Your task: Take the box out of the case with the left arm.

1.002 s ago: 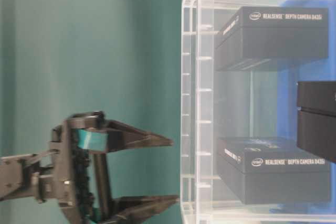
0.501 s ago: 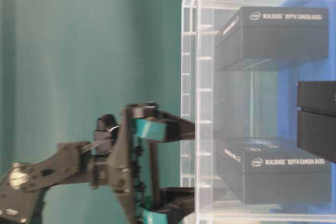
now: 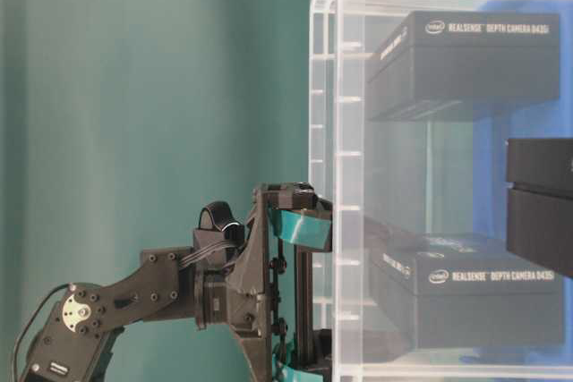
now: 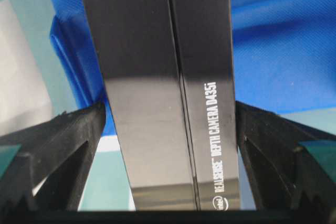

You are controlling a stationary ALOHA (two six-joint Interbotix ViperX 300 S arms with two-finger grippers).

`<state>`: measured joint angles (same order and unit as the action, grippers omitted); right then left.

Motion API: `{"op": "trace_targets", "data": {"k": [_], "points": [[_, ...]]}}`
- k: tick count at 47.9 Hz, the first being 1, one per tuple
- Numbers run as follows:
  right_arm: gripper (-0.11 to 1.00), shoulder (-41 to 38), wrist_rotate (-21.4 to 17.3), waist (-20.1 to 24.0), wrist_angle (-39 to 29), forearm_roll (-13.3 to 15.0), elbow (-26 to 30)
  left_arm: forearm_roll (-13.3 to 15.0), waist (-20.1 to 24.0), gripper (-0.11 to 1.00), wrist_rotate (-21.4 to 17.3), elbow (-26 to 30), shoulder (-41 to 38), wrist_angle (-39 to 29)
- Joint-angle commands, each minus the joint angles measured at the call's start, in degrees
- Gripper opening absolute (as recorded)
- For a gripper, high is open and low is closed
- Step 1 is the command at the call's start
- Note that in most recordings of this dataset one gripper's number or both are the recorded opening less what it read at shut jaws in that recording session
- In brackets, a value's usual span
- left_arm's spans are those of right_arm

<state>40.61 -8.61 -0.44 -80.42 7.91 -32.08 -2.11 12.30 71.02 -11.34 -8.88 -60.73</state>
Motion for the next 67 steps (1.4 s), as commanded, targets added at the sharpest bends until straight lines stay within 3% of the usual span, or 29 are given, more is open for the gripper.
{"op": "trace_targets", "data": {"k": [1,17,30,33,38,40,55,67], "points": [[0.03,0.0,-0.1,-0.1,0.2,-0.1,0.6,-0.2,0.2,0.98,0.3,-0.4,-0.9,1.2],[0.03,0.0,-0.1,0.0,0.3,-0.1,0.5,-0.4,0.3,0.98,3.8,-0.4,-1.1,1.7],[0.03,-0.1,-0.1,-0.1,0.2,-0.1,0.5,-0.2,0.2,0.95,4.3,-0.4,-1.1,3.1],[0.03,0.0,-0.1,0.0,0.2,-0.2,0.5,-0.2,0.1,0.89,4.5,-0.3,-1.1,4.2],[0.03,0.0,-0.1,0.0,0.3,-0.1,0.6,-0.2,-0.2,0.65,5.1,-0.4,-1.0,5.6],[0.03,0.0,-0.2,0.0,0.3,-0.1,0.6,-0.2,-0.2,0.61,5.4,-0.4,-0.8,6.2],[0.03,-0.1,-0.1,0.0,0.3,-0.2,0.5,-0.2,-0.5,0.61,5.4,-0.6,1.1,5.8],[0.03,0.0,-0.2,0.0,0.2,-0.1,0.6,0.1,-0.6,0.61,5.4,0.8,5.2,1.2]]}}
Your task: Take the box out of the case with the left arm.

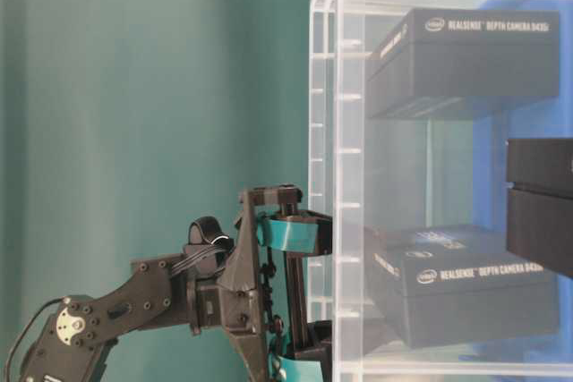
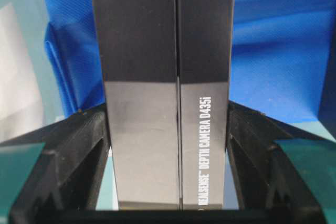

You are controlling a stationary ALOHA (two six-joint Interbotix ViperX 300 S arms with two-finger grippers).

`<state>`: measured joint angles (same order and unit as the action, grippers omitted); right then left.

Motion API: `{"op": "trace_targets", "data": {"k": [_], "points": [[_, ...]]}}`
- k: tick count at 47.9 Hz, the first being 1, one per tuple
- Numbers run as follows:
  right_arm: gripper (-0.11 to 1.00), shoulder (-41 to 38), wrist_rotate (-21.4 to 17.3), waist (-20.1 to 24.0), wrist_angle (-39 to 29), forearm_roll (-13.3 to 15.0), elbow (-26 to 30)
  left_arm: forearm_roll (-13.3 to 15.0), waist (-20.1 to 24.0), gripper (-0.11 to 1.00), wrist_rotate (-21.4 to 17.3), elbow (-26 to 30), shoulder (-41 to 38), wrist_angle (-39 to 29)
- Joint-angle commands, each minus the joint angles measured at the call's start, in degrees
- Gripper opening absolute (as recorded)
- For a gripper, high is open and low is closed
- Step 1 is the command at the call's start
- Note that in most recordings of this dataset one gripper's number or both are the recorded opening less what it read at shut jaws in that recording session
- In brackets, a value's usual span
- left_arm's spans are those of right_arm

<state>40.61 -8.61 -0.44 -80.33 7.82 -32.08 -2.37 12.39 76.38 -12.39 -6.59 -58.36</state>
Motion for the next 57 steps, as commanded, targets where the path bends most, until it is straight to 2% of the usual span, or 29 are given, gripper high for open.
{"op": "trace_targets", "data": {"k": [1,14,34,43,57], "points": [[0.03,0.0,-0.1,-0.1,0.1,0.0,0.6,0.4,-0.7,0.61,0.0,2.2,3.3,-1.8],[0.03,0.0,-0.1,-0.1,0.1,0.0,0.6,0.1,-0.6,0.61,0.1,9.1,7.4,-11.5],[0.03,0.0,-0.1,-0.1,0.3,0.0,0.6,-0.2,0.1,0.61,-0.1,23.0,11.7,-28.0],[0.03,0.0,-0.1,-0.1,0.3,0.0,0.5,-0.2,0.1,0.61,-0.2,26.0,11.4,-31.9],[0.03,-0.1,-0.1,0.0,0.3,0.0,0.5,-0.2,0.1,0.61,0.0,26.0,11.4,-32.0]]}}
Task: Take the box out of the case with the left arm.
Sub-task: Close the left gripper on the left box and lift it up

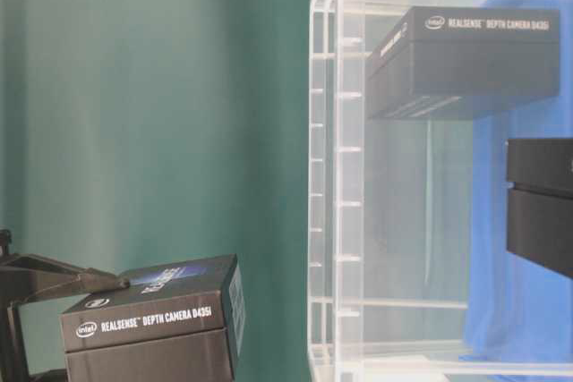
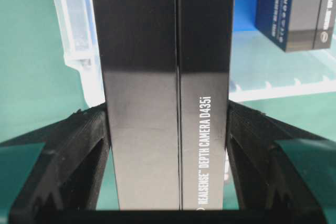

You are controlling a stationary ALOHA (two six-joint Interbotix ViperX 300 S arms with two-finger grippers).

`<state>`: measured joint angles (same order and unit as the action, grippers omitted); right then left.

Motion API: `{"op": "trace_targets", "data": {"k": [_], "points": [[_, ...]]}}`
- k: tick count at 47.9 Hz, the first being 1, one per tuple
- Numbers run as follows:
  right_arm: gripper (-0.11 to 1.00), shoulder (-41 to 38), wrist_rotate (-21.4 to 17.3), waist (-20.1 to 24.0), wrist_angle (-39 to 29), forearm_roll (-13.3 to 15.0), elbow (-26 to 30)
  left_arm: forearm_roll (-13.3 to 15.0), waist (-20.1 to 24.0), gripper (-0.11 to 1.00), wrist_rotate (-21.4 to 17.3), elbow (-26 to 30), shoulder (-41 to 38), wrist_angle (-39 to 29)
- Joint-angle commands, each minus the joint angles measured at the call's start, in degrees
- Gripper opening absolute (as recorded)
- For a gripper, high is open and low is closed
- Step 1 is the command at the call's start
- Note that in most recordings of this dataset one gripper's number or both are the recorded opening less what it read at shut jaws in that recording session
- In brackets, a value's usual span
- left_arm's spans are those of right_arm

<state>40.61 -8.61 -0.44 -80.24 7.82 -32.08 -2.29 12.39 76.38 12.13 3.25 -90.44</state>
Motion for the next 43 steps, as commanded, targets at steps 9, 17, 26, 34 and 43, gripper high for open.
{"op": "trace_targets", "data": {"k": [9,17,26,34,43], "points": [[0.03,0.0,-0.1,0.0,0.2,0.0,0.5,-0.3,0.1,0.61,0.2,1.2,1.7,0.1],[0.03,-0.1,-0.1,0.0,0.2,0.0,0.5,-0.4,0.1,0.61,0.2,1.1,1.8,0.1],[0.03,0.0,-0.1,0.0,0.2,0.0,0.5,-0.3,0.1,0.61,0.2,1.1,1.8,0.1],[0.03,-0.1,-0.1,-0.1,0.2,0.0,0.5,-0.4,0.2,0.61,0.2,1.1,1.8,0.1],[0.03,0.0,-0.1,0.0,0.2,0.0,0.5,-0.4,0.1,0.61,0.2,1.0,1.8,0.1]]}}
